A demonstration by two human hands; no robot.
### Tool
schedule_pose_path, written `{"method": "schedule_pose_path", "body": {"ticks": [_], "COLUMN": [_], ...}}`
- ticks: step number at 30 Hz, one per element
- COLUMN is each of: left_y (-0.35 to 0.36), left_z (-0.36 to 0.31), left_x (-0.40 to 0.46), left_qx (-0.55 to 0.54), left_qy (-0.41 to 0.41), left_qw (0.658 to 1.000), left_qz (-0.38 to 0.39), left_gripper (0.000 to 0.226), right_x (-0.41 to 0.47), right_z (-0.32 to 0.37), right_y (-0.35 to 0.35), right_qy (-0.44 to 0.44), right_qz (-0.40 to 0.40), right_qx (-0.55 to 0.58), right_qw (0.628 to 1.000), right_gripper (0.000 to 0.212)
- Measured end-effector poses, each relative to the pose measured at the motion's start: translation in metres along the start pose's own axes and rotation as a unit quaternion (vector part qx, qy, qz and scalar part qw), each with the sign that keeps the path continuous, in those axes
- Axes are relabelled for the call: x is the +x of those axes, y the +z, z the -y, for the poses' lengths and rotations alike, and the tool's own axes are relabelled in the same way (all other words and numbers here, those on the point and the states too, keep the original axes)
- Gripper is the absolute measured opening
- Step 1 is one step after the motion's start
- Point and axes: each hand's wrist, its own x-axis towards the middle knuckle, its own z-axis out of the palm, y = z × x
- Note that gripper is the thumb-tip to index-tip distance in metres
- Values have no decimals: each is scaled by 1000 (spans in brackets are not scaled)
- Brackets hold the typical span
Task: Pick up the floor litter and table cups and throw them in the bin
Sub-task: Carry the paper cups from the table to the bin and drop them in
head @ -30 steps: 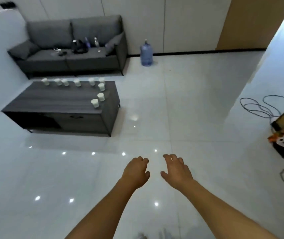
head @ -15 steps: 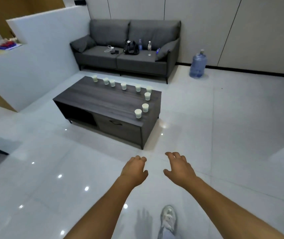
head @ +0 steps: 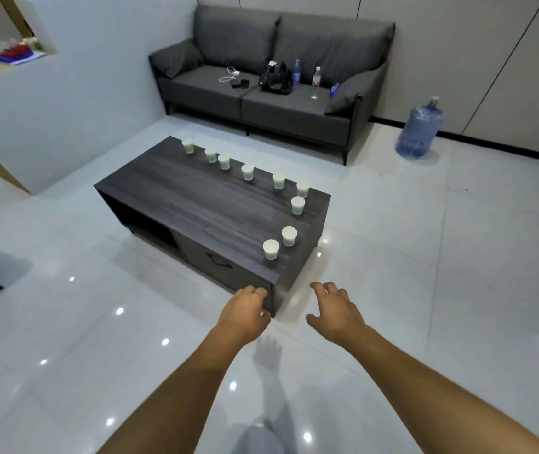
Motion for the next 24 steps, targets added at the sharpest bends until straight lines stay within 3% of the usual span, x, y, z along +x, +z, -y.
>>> {"method": "schedule_pose_path", "body": {"ticks": [15, 24], "left_y": [-67, -49], "left_z": [37, 42], "left_x": [276, 379], "left_qx": [-10, -70], "left_qy": [-17, -111], "left_qw": [997, 987], "left_qz": [72, 92], "left_gripper": [47, 49], "right_x": [281, 413], "right_z": [9, -13], "right_y": [-59, -69], "right_qy": [41, -10], "right_qz": [58, 148], "right_qx": [4, -32], "right_qw": [997, 988], "right_gripper": [55, 60]}}
